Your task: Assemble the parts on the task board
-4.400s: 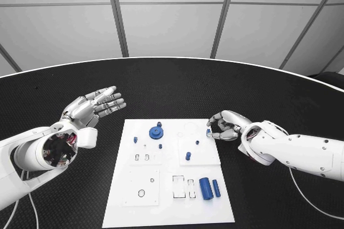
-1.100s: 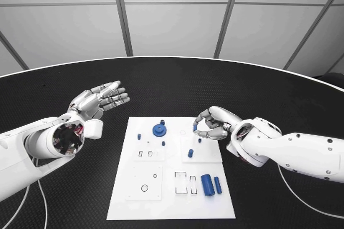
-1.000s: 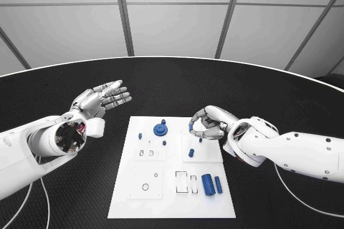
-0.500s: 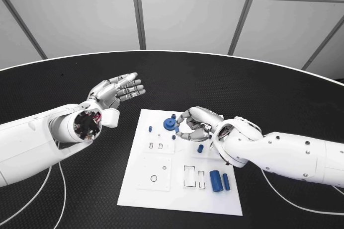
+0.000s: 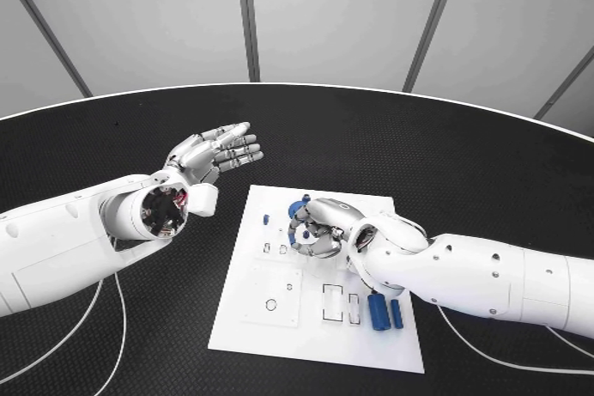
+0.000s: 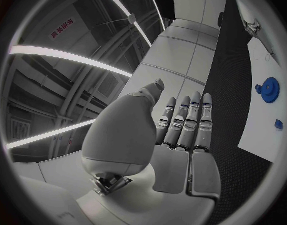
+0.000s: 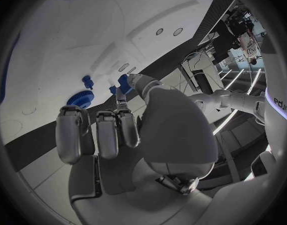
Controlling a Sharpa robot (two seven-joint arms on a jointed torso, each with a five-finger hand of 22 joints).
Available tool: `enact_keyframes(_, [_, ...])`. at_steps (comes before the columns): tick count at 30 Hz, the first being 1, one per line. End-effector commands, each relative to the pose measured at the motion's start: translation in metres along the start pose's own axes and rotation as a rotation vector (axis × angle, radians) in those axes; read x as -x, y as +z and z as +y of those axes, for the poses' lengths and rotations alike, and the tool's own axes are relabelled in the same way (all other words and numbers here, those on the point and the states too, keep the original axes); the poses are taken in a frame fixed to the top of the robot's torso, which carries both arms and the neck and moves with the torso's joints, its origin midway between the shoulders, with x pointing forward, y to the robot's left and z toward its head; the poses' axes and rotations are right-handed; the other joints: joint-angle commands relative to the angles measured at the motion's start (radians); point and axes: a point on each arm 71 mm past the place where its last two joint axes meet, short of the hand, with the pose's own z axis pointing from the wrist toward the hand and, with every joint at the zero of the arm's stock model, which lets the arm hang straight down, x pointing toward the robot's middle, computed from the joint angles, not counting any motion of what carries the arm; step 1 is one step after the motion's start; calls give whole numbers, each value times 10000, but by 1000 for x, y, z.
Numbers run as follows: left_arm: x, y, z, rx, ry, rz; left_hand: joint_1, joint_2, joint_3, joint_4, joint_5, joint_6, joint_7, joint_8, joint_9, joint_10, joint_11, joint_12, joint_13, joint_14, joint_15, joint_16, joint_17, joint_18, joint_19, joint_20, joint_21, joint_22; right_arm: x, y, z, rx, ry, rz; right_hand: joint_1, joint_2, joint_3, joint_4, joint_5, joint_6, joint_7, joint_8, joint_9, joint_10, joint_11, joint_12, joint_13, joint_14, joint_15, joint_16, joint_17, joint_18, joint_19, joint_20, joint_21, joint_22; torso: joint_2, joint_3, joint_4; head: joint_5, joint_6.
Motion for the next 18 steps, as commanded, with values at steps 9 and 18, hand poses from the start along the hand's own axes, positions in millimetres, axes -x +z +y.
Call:
enact_keyframes(9, [0, 0, 0, 12, -4, 12, -84, -4, 45, -54, -9, 33, 881, -37, -15, -51, -9, -55, -3, -42, 10, -57, 16, 135, 57, 14, -72, -19, -9, 4, 6, 96, -416, 167, -51, 103, 55, -58, 59, -68, 15, 54, 214, 411, -12, -55, 1778, 988, 0, -9, 2367, -141, 457, -19, -59, 1538, -5, 22, -12, 57, -55])
enact_keyframes(18, [0, 0, 0, 26, -3, 8, -84, -4, 45, -54, -9, 33, 881, -37, -15, -51, -9, -55, -3, -42, 10, -57, 16, 135, 57, 14, -72, -19, -10, 3, 5, 12, -507, 244, -51, 103, 55, -58, 59, -68, 15, 54, 214, 411, -12, -55, 1778, 988, 0, -9, 2367, -141, 457, -19, -59, 1538, 8, 24, -5, 69, -87])
